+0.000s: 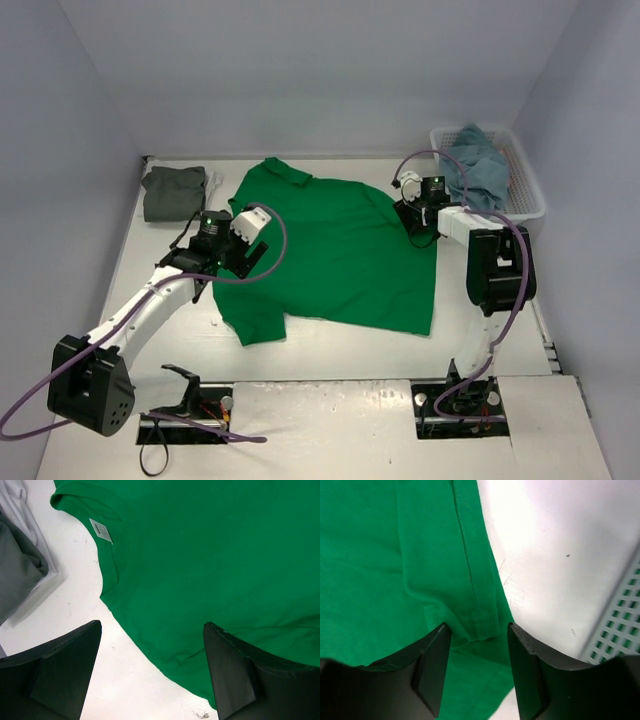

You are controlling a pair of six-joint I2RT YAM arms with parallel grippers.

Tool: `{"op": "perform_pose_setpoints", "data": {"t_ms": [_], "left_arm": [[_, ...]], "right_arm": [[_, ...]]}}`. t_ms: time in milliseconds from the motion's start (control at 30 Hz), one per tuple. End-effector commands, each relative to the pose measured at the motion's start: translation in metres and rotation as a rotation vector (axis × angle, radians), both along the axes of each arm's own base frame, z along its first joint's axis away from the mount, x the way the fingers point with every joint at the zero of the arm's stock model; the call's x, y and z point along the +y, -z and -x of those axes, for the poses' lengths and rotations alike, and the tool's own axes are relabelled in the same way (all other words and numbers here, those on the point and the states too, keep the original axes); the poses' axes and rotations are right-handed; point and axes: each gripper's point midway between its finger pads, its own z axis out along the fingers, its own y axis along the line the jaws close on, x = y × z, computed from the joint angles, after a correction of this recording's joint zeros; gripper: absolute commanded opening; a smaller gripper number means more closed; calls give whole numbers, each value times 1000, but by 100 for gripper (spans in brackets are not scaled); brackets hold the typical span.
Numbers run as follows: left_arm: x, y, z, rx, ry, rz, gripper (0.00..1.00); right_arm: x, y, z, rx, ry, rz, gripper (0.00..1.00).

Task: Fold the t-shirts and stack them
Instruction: Flatten out the tshirt

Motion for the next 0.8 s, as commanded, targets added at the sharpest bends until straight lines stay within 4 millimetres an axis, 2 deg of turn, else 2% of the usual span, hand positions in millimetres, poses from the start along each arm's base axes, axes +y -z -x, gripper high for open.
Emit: {"op": "perform_pose_setpoints", "data": {"t_ms": [0, 167, 200, 300, 500, 767], "left_arm": [[-6, -20, -9, -64, 0, 37, 77], [-5, -20, -8, -65, -4, 32, 77], [-4, -21, -8, -67, -6, 31, 77], [-3, -20, -8, -69, -10, 29, 77], [-3, -10, -2, -39, -12, 35, 77], [-11, 4, 2, 17, 18, 51, 77]], "right_arm": [[3, -10, -22, -53, -32, -28, 45], [5, 2, -27, -34, -52, -49, 22], [5, 2, -28, -37, -51, -49, 11], [3, 6, -30, -35, -43, -48, 1], [-2, -6, -32, -70, -30, -24, 0], [-15, -40, -47, -128, -19, 23, 0]]}}
